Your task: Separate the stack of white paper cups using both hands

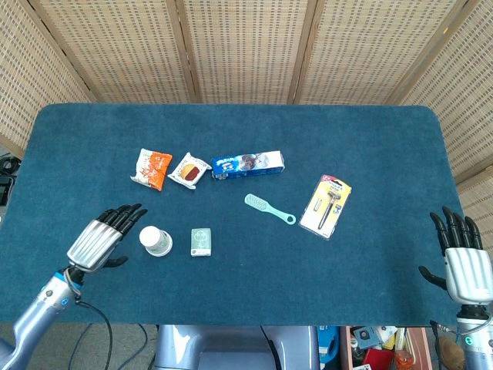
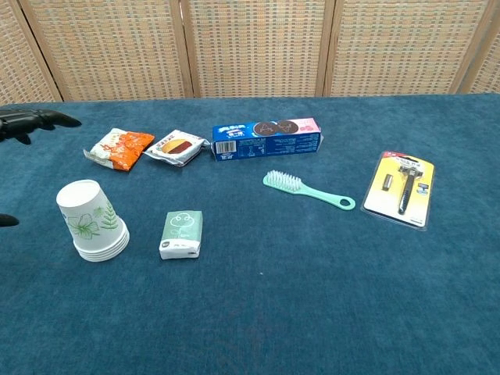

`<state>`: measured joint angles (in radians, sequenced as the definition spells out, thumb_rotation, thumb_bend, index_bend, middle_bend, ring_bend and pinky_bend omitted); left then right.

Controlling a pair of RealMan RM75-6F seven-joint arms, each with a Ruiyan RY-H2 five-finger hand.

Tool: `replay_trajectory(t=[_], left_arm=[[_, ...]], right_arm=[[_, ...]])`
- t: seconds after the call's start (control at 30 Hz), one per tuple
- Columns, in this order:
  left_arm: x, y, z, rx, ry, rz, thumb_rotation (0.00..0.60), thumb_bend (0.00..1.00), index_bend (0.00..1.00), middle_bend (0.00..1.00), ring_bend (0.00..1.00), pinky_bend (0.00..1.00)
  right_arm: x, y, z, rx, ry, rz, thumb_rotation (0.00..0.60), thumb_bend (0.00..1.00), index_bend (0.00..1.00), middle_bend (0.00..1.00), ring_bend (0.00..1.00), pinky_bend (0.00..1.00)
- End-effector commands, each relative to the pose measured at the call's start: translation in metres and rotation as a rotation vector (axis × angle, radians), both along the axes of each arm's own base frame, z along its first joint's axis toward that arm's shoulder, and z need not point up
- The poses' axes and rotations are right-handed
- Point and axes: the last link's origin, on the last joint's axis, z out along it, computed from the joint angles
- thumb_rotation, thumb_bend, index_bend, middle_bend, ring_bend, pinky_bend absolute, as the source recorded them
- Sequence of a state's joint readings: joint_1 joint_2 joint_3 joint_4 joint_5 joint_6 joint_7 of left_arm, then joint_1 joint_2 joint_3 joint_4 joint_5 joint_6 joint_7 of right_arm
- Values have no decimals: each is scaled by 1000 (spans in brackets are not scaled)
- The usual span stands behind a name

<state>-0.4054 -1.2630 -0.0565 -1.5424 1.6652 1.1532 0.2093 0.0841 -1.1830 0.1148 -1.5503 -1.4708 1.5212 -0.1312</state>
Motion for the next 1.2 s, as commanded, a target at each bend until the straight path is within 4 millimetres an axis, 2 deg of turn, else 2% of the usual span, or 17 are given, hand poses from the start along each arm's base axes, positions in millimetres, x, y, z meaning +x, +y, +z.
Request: replay_trajectory(t=[0.03,0.2,0.57,0.77,0.93,1.03,1.2], left_arm=[[11,10,-13,-6,24,-24,600,83,135,145,179,273],[16,17,-25,-16,53,-30,600,83,239,237,245,310],[11,21,-38,-10,68,-3,600,83,346,337,326,373],[10,24,-44,-11,27,-1,600,83,442,433,404,432],[7,27,-45,-11,-25,25,600,84,482,465,433,453],[8,29,-40,-10,-96,49,600,84,483,466,435,454],[17,37,-27,-72,-457,155,600,83,490,471,443,454]], right_arm=[[-1,-1,0,0,-2,-4,600,0,0,0,0,0],[-2,-1,1,-2,-7,-8,600,0,0,0,0,0],[-3,-2,0,5,-10,-7,600,0,0,0,0,0],[-3,-2,-1,7,-10,-9,600,0,0,0,0,0],[-3,-2,-3,13,-7,-10,600,0,0,0,0,0],[-2,-2,-4,17,-5,-10,600,0,0,0,0,0],[-1,-3,-8,30,-5,-6,600,0,0,0,0,0]])
